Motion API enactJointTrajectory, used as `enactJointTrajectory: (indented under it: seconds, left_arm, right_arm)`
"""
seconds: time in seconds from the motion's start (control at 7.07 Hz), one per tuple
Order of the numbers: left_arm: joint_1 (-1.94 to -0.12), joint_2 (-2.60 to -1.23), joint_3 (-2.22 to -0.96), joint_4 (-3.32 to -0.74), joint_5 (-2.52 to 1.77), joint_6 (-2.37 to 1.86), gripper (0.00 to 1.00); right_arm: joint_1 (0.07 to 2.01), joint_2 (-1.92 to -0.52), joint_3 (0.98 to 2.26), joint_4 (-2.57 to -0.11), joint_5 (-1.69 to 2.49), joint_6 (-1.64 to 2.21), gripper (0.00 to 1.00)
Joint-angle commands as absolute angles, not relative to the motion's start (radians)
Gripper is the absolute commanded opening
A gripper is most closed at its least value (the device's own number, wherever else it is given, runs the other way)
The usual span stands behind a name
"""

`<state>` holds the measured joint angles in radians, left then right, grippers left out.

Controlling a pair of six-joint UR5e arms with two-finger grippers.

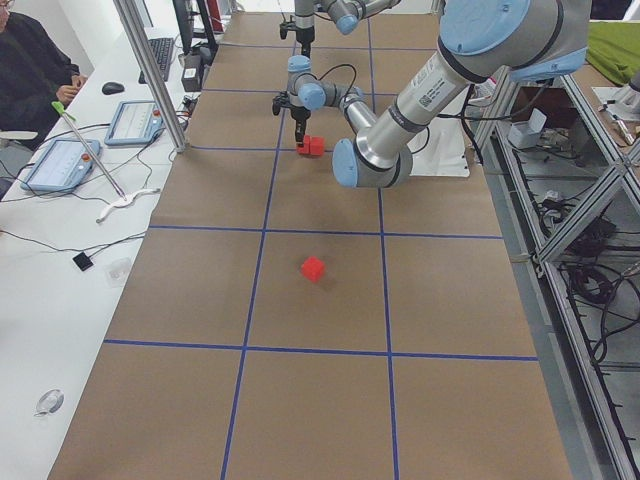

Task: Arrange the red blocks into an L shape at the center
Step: 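Lower the held cube onto the center cube with the left gripper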

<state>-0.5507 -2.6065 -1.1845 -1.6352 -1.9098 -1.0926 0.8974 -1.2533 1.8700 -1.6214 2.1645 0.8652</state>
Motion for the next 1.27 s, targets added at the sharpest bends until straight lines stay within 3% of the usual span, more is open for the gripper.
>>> enactJointTrajectory:
  seconds: [0.0,1.13]
  left_arm:
    - [-0.551,-2.606,-1.187,-1.635,-1.91,-1.094,0.0]
    - [-0.549,-2.594,-1.207,-1.634,-1.908,-1.094,0.0]
  right_arm:
    - [0.897,-1.253,1.87,-1.621,2.164,0.865,1.0]
    - [0.897,-1.252,1.87,-1.621,2.164,0.867,1.0]
